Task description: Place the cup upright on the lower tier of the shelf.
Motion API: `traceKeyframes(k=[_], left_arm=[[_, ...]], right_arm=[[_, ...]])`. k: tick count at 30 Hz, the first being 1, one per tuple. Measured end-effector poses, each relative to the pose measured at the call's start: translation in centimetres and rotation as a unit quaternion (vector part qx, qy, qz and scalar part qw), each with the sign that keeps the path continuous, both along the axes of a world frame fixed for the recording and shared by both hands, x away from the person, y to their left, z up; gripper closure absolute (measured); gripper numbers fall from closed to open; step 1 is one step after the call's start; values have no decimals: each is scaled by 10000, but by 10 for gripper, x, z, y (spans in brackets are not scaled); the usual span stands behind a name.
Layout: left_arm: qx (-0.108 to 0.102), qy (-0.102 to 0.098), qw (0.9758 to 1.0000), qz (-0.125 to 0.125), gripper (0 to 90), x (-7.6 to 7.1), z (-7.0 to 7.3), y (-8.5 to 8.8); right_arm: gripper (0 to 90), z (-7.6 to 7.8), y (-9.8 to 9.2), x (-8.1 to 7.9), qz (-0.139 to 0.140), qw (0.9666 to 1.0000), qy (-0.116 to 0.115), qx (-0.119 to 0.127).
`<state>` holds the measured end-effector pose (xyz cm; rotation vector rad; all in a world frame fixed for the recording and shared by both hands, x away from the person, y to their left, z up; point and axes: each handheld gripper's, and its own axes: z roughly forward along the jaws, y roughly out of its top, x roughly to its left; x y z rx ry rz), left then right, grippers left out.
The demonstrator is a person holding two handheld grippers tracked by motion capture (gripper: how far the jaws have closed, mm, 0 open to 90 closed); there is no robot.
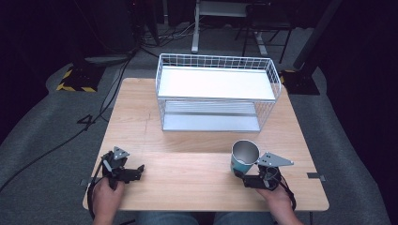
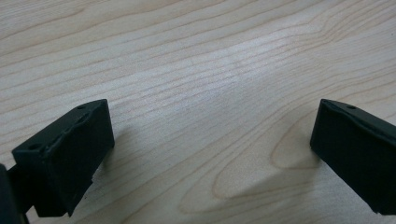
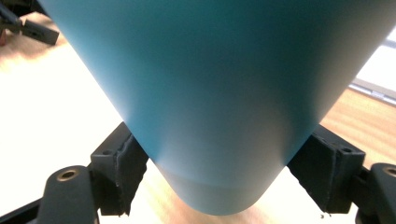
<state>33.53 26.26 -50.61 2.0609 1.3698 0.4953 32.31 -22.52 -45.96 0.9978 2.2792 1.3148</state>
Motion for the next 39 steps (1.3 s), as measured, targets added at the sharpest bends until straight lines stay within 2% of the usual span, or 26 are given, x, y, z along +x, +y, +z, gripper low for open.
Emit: traceKeyframes(k=[10,18,26,39], left_arm=[[-28,12,10000,10,1,-1,0,0],[-7,15,10000,2,1,-1,0,1],[-13,13,10000,6,1,-1,0,1],[-11,15,10000,4,1,-1,0,1]], right_arm=[[249,9,6,21,-36,10000,-67,8],[249,16,17,45,-120,9998,-143,-111],[249,20,30,67,-189,9995,-113,-213],[249,19,47,101,-388,9991,-71,-128]])
